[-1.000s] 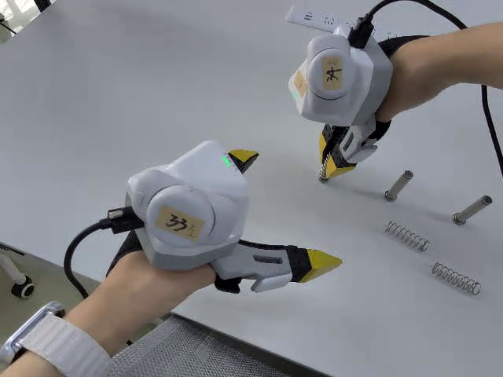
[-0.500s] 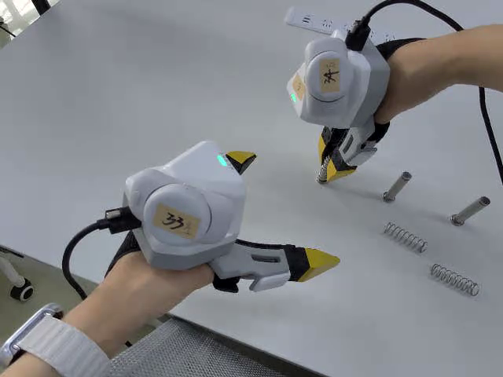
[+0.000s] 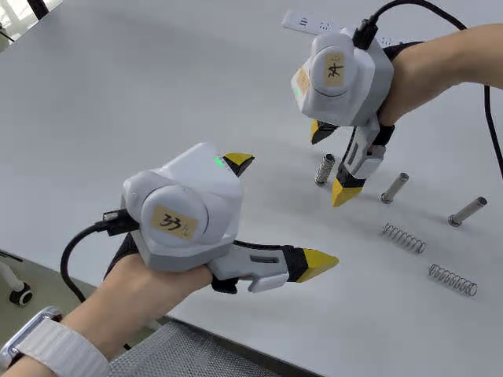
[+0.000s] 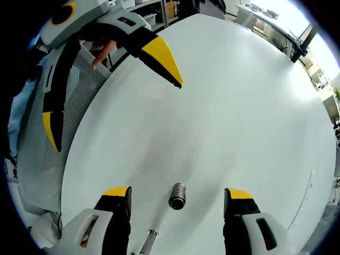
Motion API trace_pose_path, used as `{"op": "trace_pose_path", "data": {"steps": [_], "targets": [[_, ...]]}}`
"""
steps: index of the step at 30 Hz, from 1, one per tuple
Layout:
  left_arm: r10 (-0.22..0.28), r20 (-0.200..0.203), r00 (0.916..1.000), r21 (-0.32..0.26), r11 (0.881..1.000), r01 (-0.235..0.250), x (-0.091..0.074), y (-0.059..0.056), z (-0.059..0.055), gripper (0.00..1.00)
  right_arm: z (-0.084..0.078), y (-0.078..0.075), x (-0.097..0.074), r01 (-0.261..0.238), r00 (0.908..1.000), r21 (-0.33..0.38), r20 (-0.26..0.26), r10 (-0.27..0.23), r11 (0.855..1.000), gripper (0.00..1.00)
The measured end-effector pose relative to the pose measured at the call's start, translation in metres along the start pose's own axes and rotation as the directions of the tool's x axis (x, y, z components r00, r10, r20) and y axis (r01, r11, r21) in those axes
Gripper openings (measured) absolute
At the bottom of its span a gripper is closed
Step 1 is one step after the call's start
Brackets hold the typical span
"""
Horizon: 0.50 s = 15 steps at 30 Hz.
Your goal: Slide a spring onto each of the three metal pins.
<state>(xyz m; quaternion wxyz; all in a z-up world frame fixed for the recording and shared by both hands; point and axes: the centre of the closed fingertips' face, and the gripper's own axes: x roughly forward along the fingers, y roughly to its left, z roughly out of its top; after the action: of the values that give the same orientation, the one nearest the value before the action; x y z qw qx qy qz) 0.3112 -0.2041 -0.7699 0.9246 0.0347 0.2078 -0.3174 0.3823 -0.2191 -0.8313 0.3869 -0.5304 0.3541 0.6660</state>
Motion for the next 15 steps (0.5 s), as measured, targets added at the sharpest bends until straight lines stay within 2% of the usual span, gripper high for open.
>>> {"op": "trace_pose_path", "data": {"steps": [3, 6, 8, 15], "targets": [[0.000, 0.000, 1.0000, -0.002, 1.000, 0.000, -0.0002, 0.0001, 0.0002, 0.96, -0.0007, -0.0004, 0.0000, 0.007, 0.9998, 0.014, 0.016, -0.008, 1.000, 0.83], [0.001, 0.003, 1.0000, -0.008, 1.000, -0.001, -0.0004, 0.0004, 0.0008, 0.96, 0.0008, -0.0038, -0.0011, 0.021, 0.9983, 0.033, 0.054, -0.023, 0.999, 0.93], [0.002, 0.006, 1.0000, -0.015, 1.000, -0.002, -0.0005, 0.0008, 0.0015, 0.96, 0.0005, -0.0043, -0.0012, 0.025, 0.9975, 0.041, 0.066, -0.028, 0.999, 0.98], [0.002, 0.010, 0.9999, -0.019, 1.000, -0.002, -0.0005, 0.0011, 0.0041, 0.96, -0.0045, -0.0040, -0.0010, 0.038, 0.9960, 0.058, 0.079, -0.042, 0.998, 0.99]]}}
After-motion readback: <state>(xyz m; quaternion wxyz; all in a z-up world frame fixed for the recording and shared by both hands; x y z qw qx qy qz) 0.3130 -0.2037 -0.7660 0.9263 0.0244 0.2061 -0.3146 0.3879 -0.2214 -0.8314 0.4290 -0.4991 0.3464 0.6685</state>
